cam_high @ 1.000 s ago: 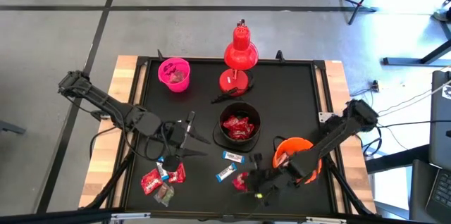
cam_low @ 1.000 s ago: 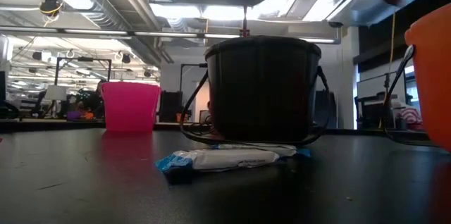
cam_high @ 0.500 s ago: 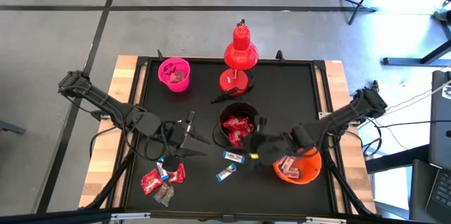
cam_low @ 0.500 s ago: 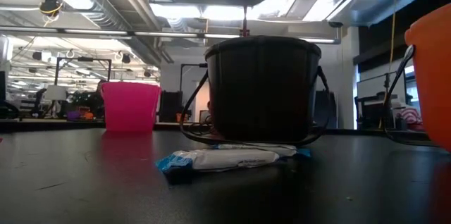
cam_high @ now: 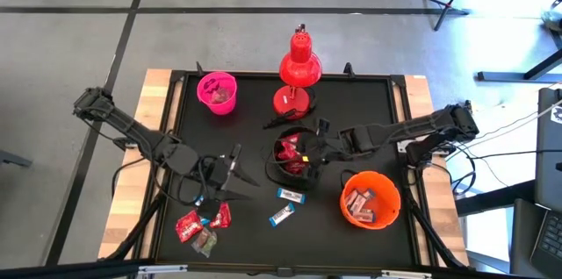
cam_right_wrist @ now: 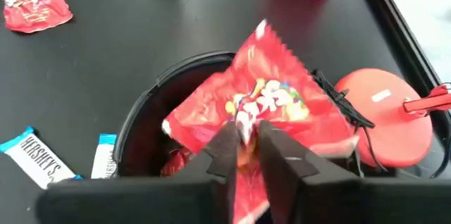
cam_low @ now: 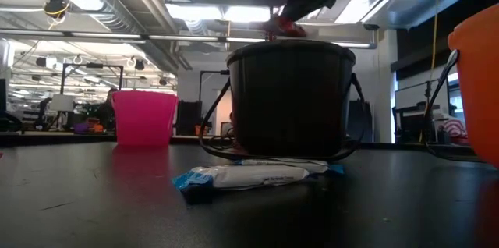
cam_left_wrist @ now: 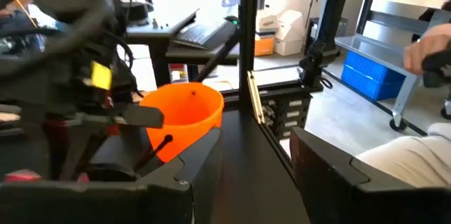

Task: Organize candy in baskets
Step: Put the red candy into the black bucket, then put the white chocolate into the orange bucket

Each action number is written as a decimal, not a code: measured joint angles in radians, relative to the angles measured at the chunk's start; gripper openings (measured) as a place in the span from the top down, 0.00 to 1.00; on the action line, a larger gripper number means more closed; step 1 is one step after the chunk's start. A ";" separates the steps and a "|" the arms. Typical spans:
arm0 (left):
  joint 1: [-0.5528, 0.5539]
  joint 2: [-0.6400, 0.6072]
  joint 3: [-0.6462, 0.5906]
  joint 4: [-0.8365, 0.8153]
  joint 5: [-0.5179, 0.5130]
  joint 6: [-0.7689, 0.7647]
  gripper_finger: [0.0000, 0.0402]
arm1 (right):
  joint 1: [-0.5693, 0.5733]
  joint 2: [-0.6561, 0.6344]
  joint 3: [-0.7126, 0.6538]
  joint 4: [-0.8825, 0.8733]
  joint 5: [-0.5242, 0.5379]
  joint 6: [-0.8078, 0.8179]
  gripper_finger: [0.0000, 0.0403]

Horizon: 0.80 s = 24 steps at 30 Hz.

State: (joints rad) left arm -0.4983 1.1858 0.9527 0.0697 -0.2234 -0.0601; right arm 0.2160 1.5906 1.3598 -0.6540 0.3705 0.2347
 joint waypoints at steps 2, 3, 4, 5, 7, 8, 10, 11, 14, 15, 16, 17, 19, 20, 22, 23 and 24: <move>-0.005 0.000 0.000 -0.020 0.000 -0.013 0.61 | -0.003 0.000 0.000 -0.002 0.000 0.000 0.80; -0.007 0.000 0.000 -0.026 0.000 -0.016 0.61 | -0.002 0.000 0.000 -0.001 0.003 0.000 0.77; -0.010 0.000 0.000 -0.034 0.000 -0.017 0.61 | -0.002 0.000 0.000 -0.002 0.008 0.000 0.73; -0.013 0.000 0.000 -0.038 -0.003 -0.019 0.61 | -0.001 0.000 0.000 -0.002 0.010 0.000 0.70; -0.017 0.000 0.000 -0.043 -0.014 -0.024 0.61 | 0.000 0.000 0.000 -0.003 -0.002 -0.001 0.64; -0.020 0.000 0.000 -0.045 -0.021 -0.033 0.61 | 0.000 0.000 0.000 -0.003 -0.019 -0.001 0.61; -0.022 0.006 0.000 -0.044 -0.029 -0.043 0.61 | 0.007 -0.003 0.000 -0.003 -0.074 0.001 0.57; -0.022 0.011 0.000 -0.044 -0.030 -0.044 0.61 | 0.015 -0.005 0.000 -0.002 -0.092 0.006 0.56; -0.024 0.039 0.000 -0.049 -0.028 -0.059 0.61 | 0.065 -0.007 0.000 0.029 -0.107 0.011 0.54; -0.027 0.046 0.000 -0.057 -0.027 -0.067 0.61 | 0.088 -0.007 0.000 0.042 -0.111 0.005 0.54; -0.030 0.048 0.000 -0.074 -0.023 -0.070 0.61 | 0.114 -0.005 0.000 0.060 -0.111 -0.004 0.54; -0.035 0.048 0.000 -0.097 -0.021 -0.071 0.61 | 0.139 -0.003 0.000 0.086 -0.111 -0.007 0.54; -0.048 0.037 0.000 -0.127 -0.032 -0.068 0.61 | 0.191 0.007 0.000 0.129 -0.101 -0.021 0.55; -0.053 0.027 0.000 -0.137 -0.050 -0.066 0.61 | 0.214 0.015 0.000 0.154 -0.097 -0.034 0.55; -0.059 0.011 0.000 -0.128 -0.089 -0.065 0.61 | 0.258 0.038 0.000 0.196 -0.085 -0.064 0.55; -0.059 0.006 0.001 -0.126 -0.104 -0.065 0.61 | 0.274 0.052 0.000 0.216 -0.081 -0.085 0.55; -0.059 0.005 0.001 -0.126 -0.109 -0.065 0.61 | 0.288 0.068 0.000 0.235 -0.073 -0.099 0.55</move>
State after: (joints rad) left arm -0.5572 1.1912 0.9535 -0.0568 -0.3319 -0.1252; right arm 0.5042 1.6584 1.3602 -0.4191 0.2976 0.1357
